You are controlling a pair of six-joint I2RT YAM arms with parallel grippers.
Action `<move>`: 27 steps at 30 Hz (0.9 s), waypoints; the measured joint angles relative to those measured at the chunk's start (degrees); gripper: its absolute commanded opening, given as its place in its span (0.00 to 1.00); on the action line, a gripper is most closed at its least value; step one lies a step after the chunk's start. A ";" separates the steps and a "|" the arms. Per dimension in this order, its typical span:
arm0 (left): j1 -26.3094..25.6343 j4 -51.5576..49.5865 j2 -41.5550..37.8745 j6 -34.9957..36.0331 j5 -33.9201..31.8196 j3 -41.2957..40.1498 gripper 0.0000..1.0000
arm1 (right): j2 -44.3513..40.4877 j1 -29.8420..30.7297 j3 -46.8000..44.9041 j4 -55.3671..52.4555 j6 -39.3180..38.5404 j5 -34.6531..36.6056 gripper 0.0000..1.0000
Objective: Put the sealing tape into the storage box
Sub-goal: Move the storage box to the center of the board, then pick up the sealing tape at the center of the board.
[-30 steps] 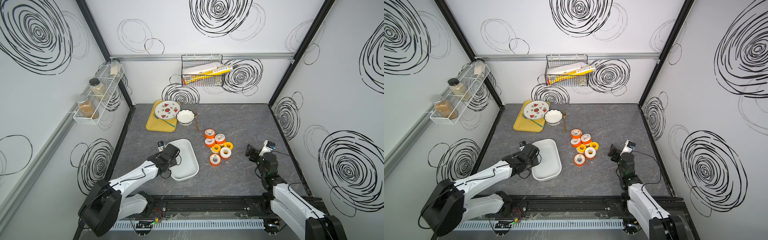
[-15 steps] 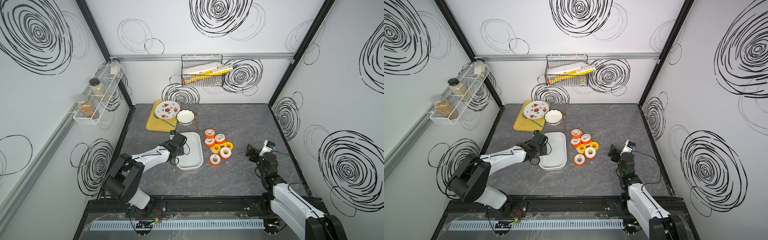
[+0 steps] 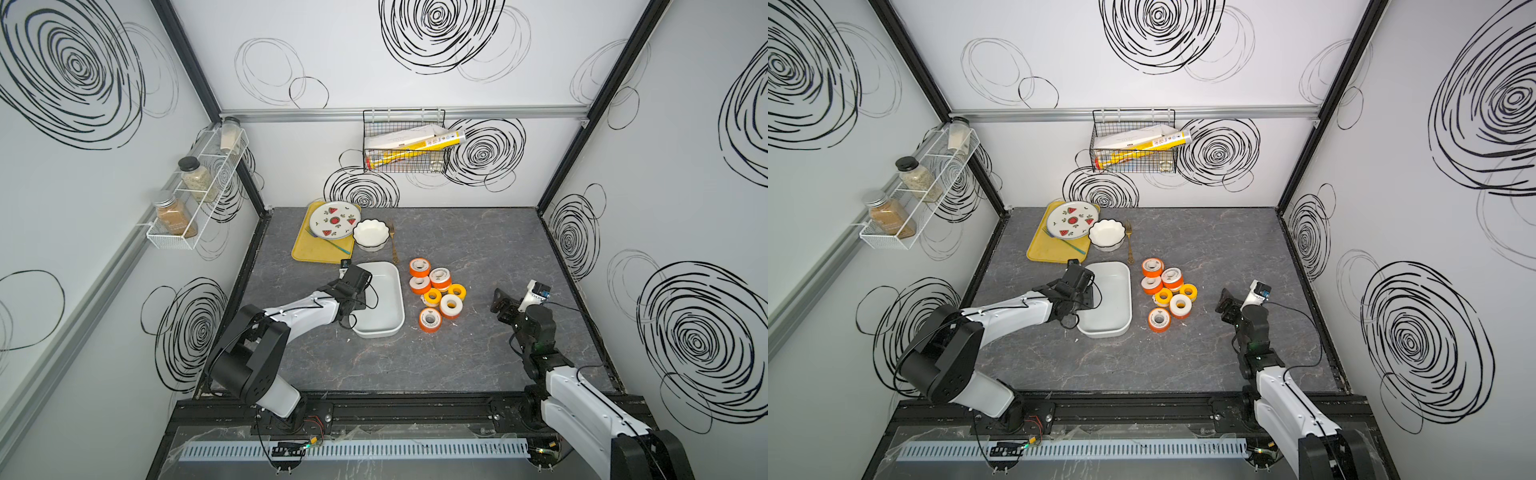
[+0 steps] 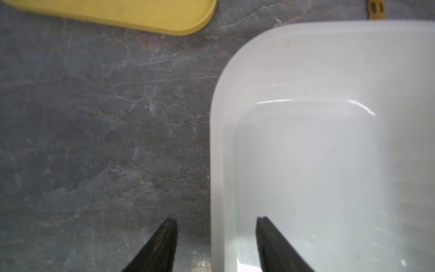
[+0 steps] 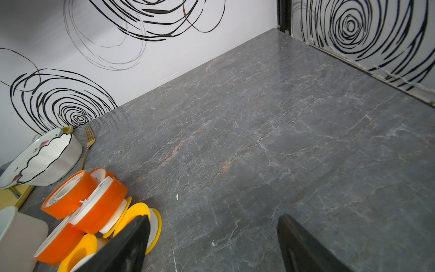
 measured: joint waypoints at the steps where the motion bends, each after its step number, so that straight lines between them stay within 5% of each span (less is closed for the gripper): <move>1: -0.37 -0.79 -0.61 -0.37 -0.68 0.00 0.72 | 0.00 0.00 0.00 -0.02 0.00 0.00 0.89; 14: -2.23 -13.29 -21.75 -5.73 -0.94 6.14 0.79 | -0.37 0.00 0.00 -0.17 0.42 0.94 0.90; 27: -1.25 -20.96 -37.99 2.58 0.55 6.54 0.81 | -3.61 0.15 0.00 -1.29 1.60 2.12 0.89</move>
